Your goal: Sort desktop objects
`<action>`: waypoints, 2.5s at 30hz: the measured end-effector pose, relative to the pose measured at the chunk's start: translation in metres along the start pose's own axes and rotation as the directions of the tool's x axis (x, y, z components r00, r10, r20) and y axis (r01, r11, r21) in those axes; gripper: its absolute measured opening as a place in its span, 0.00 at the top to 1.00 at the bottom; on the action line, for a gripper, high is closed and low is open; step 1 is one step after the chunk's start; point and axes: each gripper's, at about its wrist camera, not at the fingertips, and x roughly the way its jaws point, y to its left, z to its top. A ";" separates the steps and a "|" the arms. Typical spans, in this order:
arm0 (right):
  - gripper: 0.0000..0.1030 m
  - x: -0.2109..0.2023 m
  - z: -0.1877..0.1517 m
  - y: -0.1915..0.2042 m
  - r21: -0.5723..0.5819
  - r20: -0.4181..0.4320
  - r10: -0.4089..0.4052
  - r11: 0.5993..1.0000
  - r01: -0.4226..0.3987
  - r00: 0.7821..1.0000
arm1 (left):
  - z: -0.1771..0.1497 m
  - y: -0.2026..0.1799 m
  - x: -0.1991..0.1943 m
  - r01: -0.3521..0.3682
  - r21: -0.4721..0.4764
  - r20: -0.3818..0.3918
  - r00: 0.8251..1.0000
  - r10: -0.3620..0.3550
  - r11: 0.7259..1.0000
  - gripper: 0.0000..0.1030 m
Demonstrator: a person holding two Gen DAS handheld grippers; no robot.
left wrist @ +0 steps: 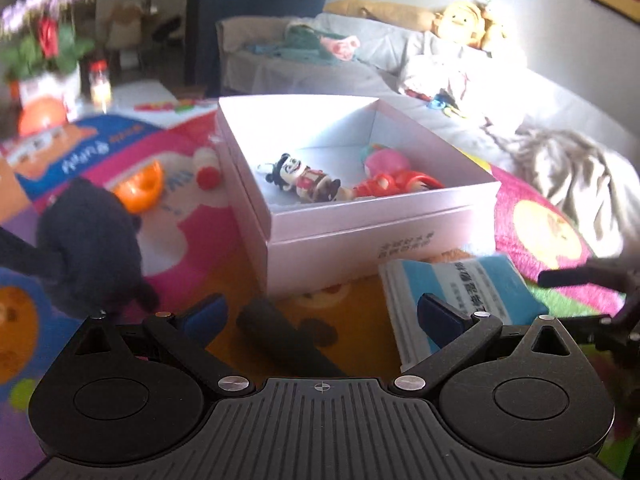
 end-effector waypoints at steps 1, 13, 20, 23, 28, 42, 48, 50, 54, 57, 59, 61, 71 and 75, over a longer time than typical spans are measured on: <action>0.00 -0.001 0.001 -0.001 0.007 0.002 0.004 1.000 -0.004 1.000 | -0.001 0.003 0.001 0.015 -0.026 -0.009 1.000 -0.015 1.000 0.00; 0.00 -0.001 0.001 -0.004 0.037 0.003 0.020 0.999 -0.020 1.000 | -0.049 -0.061 -0.033 -0.002 0.210 -0.046 0.999 0.012 0.978 0.00; 0.00 0.000 0.001 -0.005 0.042 0.010 0.025 0.999 -0.025 1.000 | -0.011 -0.024 -0.015 -0.073 0.161 0.003 0.997 0.073 0.984 0.00; 0.00 0.000 0.001 -0.005 0.043 0.011 0.027 0.999 -0.027 1.000 | 0.001 -0.005 0.002 -0.052 0.114 -0.009 0.999 0.053 0.992 0.00; 0.00 0.000 0.001 -0.005 0.045 0.012 0.028 0.999 -0.028 1.000 | 0.003 0.001 0.000 0.095 0.072 -0.033 0.995 -0.092 0.993 0.00; 0.00 0.000 0.002 -0.007 0.054 0.016 0.036 0.998 -0.037 0.999 | -0.058 -0.067 -0.040 -0.041 0.092 -0.015 0.999 0.042 0.995 0.00; 0.00 0.001 0.002 -0.004 0.033 0.011 0.019 0.999 -0.019 1.000 | -0.065 -0.089 -0.040 -0.173 0.131 0.078 0.983 0.164 0.976 0.00; 0.00 0.001 0.004 -0.004 0.029 0.001 0.021 0.999 -0.021 1.000 | -0.065 -0.088 -0.043 -0.173 0.119 0.078 0.983 0.165 0.978 0.01; 0.00 -0.005 0.020 0.002 -0.029 0.015 0.063 0.998 -0.062 0.998 | -0.074 -0.084 -0.050 -0.195 0.095 0.071 0.980 0.188 0.976 0.21; 0.00 -0.006 0.047 -0.006 0.045 0.059 0.046 0.998 -0.049 0.997 | -0.081 -0.078 -0.056 -0.188 0.037 0.073 0.980 0.185 0.981 0.22; 0.01 0.000 0.062 -0.022 0.171 0.059 -0.020 0.985 0.010 0.998 | -0.084 -0.075 -0.063 -0.197 0.007 0.090 0.977 0.196 0.980 0.23; 0.03 0.005 0.067 -0.034 0.237 0.064 -0.083 0.969 0.066 0.994 | -0.087 -0.072 -0.066 -0.192 -0.007 0.093 0.977 0.192 0.981 0.22; 0.13 0.037 0.085 -0.005 -0.063 -0.007 -0.150 0.987 0.149 0.989 | -0.089 -0.077 -0.071 -0.178 0.008 0.121 0.977 0.176 0.984 0.07; 0.12 0.045 0.090 0.003 -0.167 0.081 -0.291 0.939 0.300 0.953 | -0.088 -0.077 -0.068 -0.183 0.011 0.108 0.978 0.181 0.983 0.06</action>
